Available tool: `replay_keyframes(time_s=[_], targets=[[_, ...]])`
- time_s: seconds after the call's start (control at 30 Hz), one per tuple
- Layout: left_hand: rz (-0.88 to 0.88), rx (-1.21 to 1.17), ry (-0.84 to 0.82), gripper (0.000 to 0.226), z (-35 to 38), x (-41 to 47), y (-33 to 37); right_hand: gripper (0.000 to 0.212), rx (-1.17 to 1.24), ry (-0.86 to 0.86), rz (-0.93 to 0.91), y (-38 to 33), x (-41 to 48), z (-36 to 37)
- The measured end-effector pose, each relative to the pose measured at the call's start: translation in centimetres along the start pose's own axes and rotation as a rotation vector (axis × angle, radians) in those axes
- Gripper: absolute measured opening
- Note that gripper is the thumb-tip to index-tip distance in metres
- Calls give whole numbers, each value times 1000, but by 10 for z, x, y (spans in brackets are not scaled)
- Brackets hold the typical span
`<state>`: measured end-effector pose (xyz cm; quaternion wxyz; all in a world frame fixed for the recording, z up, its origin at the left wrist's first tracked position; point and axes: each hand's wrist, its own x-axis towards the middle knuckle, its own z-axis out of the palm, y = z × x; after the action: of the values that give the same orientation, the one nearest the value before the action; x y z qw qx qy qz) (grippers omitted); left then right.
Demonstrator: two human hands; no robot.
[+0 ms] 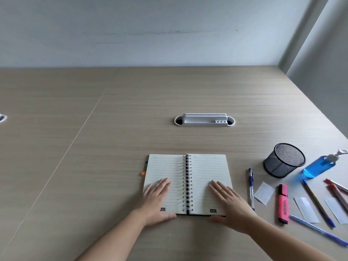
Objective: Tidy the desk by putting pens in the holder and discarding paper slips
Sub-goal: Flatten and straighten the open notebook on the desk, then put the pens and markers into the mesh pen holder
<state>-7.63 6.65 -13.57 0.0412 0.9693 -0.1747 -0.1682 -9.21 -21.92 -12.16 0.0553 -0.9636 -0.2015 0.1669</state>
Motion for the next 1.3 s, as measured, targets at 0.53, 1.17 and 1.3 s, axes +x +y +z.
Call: replay_keyframes(time_s=[0.53,1.17,1.3], targets=[[-139,-9,-82,112,-26,66,-21,106,20,-64,77,42,69,-41],[-290,89,-109,92,-73,116,-13,95,27,-90,213,49,123,-65],[-206,75,0,84,-92,106,15,66,157,49,284,59,92,-91]])
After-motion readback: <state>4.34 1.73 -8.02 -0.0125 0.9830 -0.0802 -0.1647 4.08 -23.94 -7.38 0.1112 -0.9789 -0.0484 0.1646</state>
